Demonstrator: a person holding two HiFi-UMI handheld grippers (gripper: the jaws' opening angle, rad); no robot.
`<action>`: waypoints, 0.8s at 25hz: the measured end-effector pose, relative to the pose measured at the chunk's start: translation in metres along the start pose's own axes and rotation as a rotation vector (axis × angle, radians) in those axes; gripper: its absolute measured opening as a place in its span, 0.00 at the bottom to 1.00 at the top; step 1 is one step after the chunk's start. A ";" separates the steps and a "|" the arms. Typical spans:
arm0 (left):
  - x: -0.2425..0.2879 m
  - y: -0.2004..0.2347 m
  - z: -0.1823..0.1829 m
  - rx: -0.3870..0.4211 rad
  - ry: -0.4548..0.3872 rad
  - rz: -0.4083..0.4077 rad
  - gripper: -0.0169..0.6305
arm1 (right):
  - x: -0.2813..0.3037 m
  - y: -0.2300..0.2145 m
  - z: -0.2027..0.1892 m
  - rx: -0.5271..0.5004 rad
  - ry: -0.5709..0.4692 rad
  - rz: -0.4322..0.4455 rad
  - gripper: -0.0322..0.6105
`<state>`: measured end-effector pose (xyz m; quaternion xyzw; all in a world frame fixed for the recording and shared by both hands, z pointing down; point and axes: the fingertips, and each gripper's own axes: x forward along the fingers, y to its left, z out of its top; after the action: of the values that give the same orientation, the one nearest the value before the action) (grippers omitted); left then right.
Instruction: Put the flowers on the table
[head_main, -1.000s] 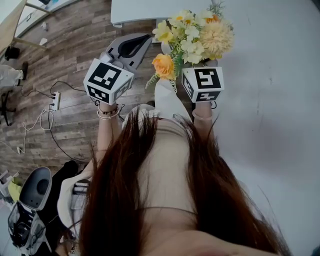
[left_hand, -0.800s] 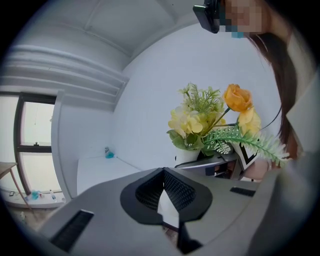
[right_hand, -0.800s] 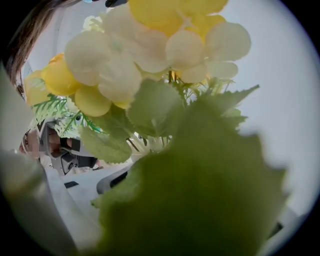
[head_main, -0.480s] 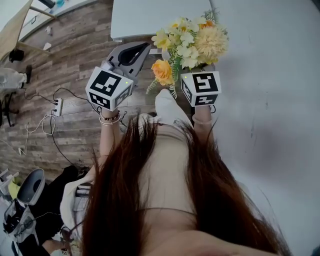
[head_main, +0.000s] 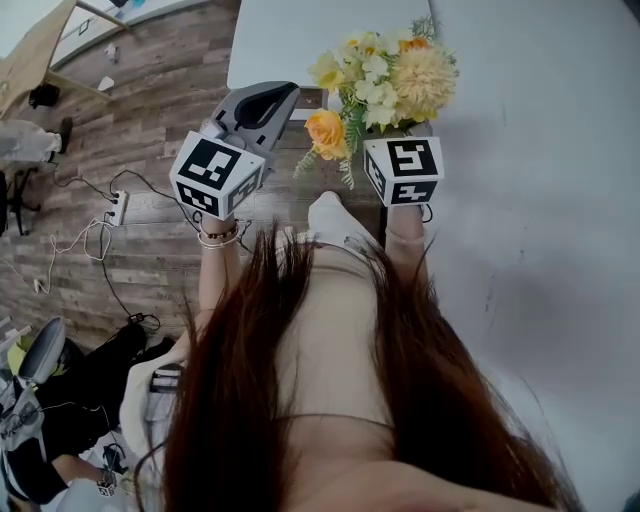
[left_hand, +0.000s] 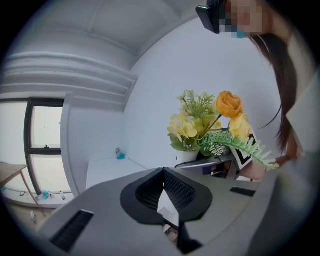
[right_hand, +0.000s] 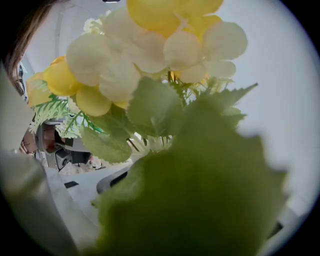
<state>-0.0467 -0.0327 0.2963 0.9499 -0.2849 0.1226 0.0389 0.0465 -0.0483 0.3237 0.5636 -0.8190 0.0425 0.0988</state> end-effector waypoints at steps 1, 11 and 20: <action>-0.003 -0.001 -0.001 0.003 -0.003 0.006 0.03 | 0.000 0.002 -0.001 0.000 -0.004 0.004 0.46; -0.012 -0.006 -0.006 0.009 -0.014 0.048 0.03 | 0.000 0.005 -0.002 -0.026 -0.021 0.031 0.46; -0.013 -0.014 -0.014 0.010 -0.006 0.055 0.03 | 0.006 0.003 -0.007 -0.039 -0.028 0.046 0.46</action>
<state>-0.0527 -0.0123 0.3067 0.9422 -0.3106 0.1220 0.0296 0.0420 -0.0512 0.3319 0.5432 -0.8337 0.0210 0.0974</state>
